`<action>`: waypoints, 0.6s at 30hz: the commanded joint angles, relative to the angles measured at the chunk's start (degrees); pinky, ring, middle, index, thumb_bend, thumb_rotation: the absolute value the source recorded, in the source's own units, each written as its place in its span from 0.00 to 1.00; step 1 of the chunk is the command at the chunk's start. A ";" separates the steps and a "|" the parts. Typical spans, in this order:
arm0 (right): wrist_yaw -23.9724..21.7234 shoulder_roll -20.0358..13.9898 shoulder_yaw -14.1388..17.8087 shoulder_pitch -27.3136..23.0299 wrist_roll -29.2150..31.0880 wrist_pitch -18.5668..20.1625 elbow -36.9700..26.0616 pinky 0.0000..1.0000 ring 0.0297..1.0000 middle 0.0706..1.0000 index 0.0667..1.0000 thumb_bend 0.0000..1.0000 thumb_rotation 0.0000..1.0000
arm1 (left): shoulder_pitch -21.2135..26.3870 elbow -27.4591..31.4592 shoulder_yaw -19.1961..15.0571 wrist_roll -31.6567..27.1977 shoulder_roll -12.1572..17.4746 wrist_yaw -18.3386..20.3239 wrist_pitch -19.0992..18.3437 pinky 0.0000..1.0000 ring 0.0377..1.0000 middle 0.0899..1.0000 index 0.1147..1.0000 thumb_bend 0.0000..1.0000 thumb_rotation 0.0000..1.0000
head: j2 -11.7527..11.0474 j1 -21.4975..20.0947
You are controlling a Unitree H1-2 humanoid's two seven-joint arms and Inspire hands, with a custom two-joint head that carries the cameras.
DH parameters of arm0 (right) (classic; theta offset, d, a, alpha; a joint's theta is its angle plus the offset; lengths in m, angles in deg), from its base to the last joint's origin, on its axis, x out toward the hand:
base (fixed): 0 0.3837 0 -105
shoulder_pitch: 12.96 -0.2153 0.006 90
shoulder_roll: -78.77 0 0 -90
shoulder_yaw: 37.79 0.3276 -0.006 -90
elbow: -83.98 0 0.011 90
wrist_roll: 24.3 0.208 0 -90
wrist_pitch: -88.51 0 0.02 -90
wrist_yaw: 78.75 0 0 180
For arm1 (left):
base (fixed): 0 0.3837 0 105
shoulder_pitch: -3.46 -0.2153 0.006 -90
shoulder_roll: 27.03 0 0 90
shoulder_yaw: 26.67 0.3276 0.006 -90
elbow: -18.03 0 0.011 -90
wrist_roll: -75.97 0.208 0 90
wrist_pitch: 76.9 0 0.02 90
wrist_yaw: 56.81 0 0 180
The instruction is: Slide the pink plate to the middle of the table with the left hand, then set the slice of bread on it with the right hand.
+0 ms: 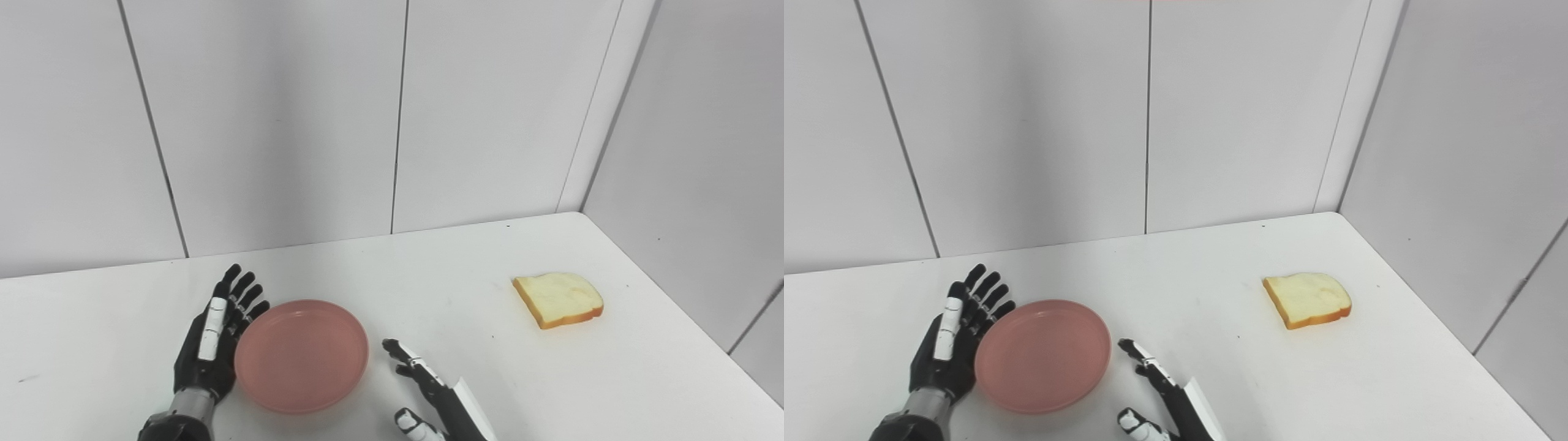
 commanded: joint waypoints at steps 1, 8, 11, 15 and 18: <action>1.94 5.16 -2.13 2.26 -0.18 1.54 2.55 0.88 0.93 0.92 0.90 0.83 0.98 | 0.12 0.76 -0.41 -0.95 0.46 0.30 -1.43 0.86 0.93 0.94 0.92 0.84 0.73 | 0.09 0.06; 4.20 4.33 -2.97 2.18 -0.58 0.38 3.06 0.90 0.93 0.92 0.90 0.81 0.95 | -0.36 1.01 -0.82 -2.64 0.55 0.99 -2.09 0.93 0.96 0.96 0.95 0.82 0.71 | -0.29 -0.25; 5.12 4.08 -2.34 2.86 0.32 0.47 1.50 0.91 0.94 0.93 0.91 0.84 0.95 | -0.29 0.46 -0.66 -2.31 0.60 1.29 -1.41 0.93 0.97 0.97 0.96 0.83 0.72 | -0.26 -0.14; 6.90 2.51 -0.46 3.12 0.28 -1.11 -3.19 0.87 0.93 0.93 0.92 0.85 0.98 | 0.22 -0.51 -0.06 -0.95 1.10 1.16 -0.28 0.95 0.97 0.97 0.96 0.86 0.72 | -0.41 -0.36; 7.12 0.02 1.34 2.13 -1.54 -0.26 -7.24 0.85 0.91 0.92 0.91 0.84 0.97 | 0.64 -1.11 0.42 0.29 1.26 0.20 0.69 0.96 0.97 0.96 0.95 0.87 0.73 | -0.75 -0.55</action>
